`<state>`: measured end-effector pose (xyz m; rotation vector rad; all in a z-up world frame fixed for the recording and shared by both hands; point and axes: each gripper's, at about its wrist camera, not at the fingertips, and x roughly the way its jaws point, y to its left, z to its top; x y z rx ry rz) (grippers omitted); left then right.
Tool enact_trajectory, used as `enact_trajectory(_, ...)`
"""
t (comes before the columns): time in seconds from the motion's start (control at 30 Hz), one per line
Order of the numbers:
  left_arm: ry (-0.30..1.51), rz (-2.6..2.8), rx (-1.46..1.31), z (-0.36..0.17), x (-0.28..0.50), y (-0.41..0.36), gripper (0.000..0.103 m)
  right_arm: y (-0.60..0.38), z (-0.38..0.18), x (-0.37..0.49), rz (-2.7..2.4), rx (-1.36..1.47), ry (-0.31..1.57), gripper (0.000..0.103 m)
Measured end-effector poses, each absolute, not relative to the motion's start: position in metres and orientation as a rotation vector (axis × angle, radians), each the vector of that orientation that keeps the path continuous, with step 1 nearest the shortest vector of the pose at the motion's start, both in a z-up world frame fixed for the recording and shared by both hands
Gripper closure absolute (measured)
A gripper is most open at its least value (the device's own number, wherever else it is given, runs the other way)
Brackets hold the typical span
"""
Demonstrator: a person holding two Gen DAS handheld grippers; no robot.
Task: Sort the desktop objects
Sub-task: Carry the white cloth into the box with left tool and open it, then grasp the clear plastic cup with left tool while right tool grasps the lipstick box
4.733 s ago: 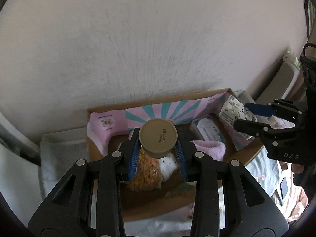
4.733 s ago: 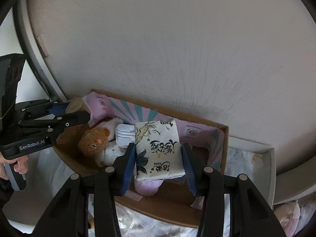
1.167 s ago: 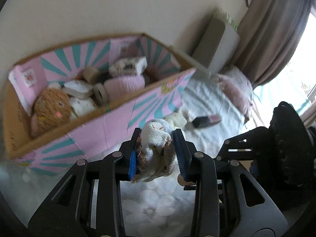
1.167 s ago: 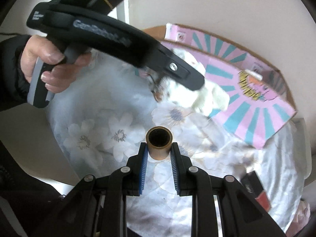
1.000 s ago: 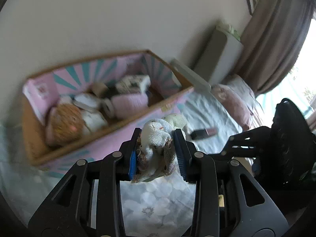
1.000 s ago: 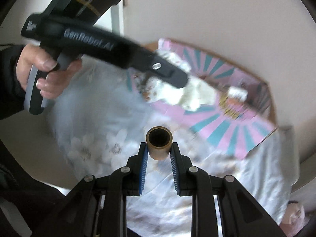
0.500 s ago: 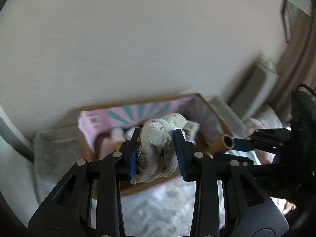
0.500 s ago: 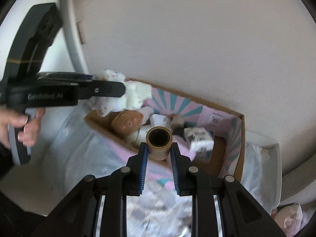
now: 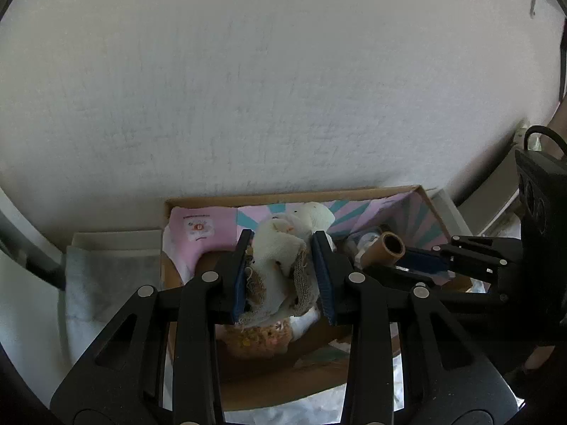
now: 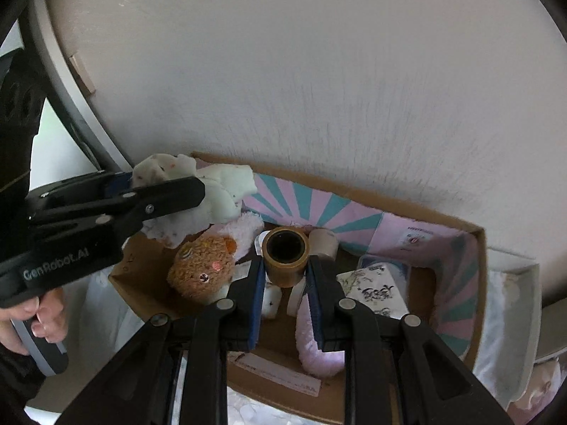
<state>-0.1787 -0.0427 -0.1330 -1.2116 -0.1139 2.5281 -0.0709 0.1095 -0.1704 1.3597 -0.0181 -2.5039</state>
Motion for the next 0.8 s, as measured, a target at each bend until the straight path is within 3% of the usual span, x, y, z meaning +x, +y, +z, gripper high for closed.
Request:
enact_trajectory(0.3, -0.160, 2.516, -1.295, -0.149, -0.186, -0.049, 0.073, 0.106, -0.178, -0.074, -2.474, 1.403, -0.045, 0.082)
enact_trajectory(0.37, -0.162, 2.525, -1.320, -0.151, -0.187, -0.050, 0.068, 0.107, -0.179, -0.074, -2.461, 1.410, -0.068, 0.070)
enact_trajectory(0.4, -0.157, 2.530, -1.321, -0.151, -0.186, -0.051, 0.065, 0.109, -0.178, -0.072, -2.462, 1.397, -0.086, 0.049)
enact_trajectory(0.43, -0.147, 2.547, -1.313, -0.150, -0.185, -0.051, 0.042, 0.110, -0.176, -0.071, -2.470, 1.381, -0.093, 0.033)
enact_trajectory(0.47, -0.132, 2.563, -1.307, -0.148, -0.183, -0.051, 0.000, 0.113, -0.174, -0.072, -2.479, 1.370, -0.091, 0.031)
enact_trajectory(0.8, -0.105, 2.624, -1.220, -0.127, -0.156, -0.046, 0.000, 0.145, -0.138, -0.043, -2.613, 1.302, -0.107, 0.031)
